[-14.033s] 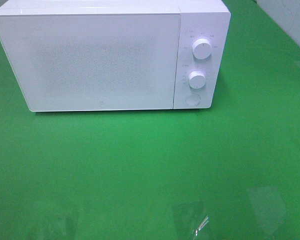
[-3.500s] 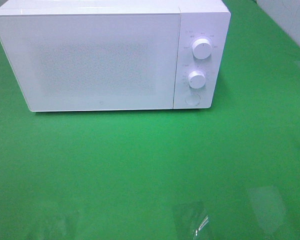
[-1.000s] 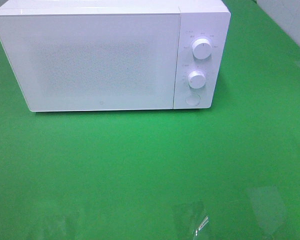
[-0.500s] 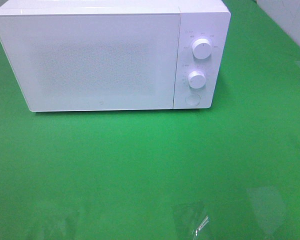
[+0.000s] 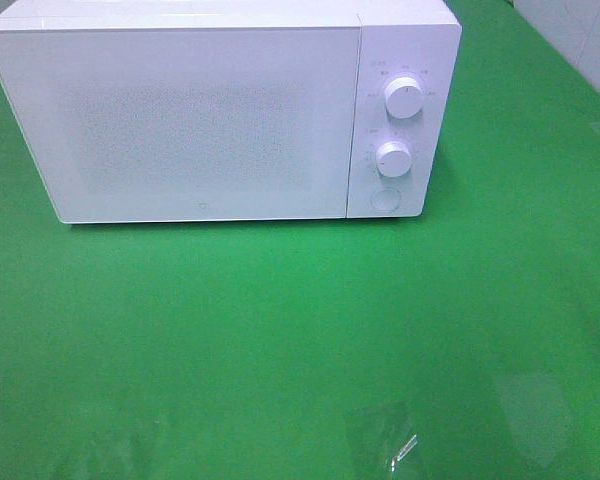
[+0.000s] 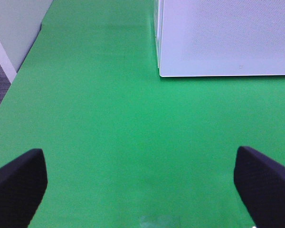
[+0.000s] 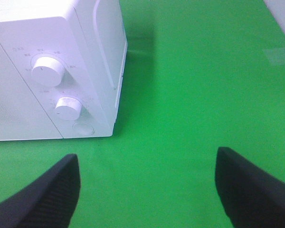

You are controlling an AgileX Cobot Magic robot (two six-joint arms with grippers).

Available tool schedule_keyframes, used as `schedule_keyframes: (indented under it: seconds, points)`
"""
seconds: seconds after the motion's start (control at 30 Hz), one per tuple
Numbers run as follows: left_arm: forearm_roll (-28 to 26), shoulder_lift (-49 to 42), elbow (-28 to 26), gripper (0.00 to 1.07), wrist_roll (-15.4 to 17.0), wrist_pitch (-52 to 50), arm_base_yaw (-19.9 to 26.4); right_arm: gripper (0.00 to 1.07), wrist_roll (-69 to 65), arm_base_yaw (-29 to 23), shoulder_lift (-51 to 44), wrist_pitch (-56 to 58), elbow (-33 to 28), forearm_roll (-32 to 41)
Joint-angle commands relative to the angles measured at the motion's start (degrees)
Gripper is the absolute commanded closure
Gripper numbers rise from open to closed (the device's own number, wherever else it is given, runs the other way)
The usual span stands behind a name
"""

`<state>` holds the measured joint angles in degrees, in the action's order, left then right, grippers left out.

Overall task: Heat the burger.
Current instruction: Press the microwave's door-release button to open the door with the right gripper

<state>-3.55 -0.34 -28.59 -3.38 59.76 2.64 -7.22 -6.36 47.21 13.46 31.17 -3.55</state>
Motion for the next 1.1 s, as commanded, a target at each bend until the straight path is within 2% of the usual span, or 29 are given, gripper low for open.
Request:
schedule_keyframes:
  seconds: [0.03, 0.3, 0.53, 0.77, 0.8, 0.9, 0.93, 1.03, 1.1]
  points:
    - [-0.5, -1.0, 0.1, 0.07, -0.1, -0.5, 0.0, 0.32, 0.3, 0.3, 2.9, -3.7, 0.2, -0.5]
    - [-0.5, -1.0, 0.1, 0.07, -0.1, -0.5, 0.0, 0.31, 0.2, 0.2, 13.9, -16.2, 0.2, -0.5]
    - [-0.5, -1.0, 0.1, 0.07, -0.1, -0.5, 0.0, 0.31, 0.2, 0.2, 18.4, -21.9, 0.2, -0.3]
    - [-0.5, -1.0, 0.1, 0.07, -0.1, -0.5, 0.0, 0.31, 0.3, 0.1, 25.6, -32.9, -1.5, 0.3]
    - [-0.5, -1.0, 0.1, 0.07, -0.1, -0.5, 0.0, 0.31, 1.6, -1.1, 27.2, -37.6, -3.0, 2.4]
    - [-0.5, -1.0, 0.1, 0.07, -0.1, -0.5, 0.0, 0.31, 4.6, -3.3, 28.5, -41.4, -4.4, 6.2]
    - [-0.5, -1.0, 0.1, 0.07, -0.1, -0.5, 0.0, 0.31, 9.5, -6.0, 29.6, -45.3, -5.7, 10.9]
    - [-0.5, -1.0, 0.1, 0.07, -0.1, -0.5, 0.0, 0.31, 12.0, -7.3, 30.3, -47.4, -6.2, 13.7]
    - [-0.5, -1.0, 0.1, 0.07, -0.1, -0.5, 0.0, 0.31, 20.0, -12.7, 33.2, -55.1, -7.6, 24.0]
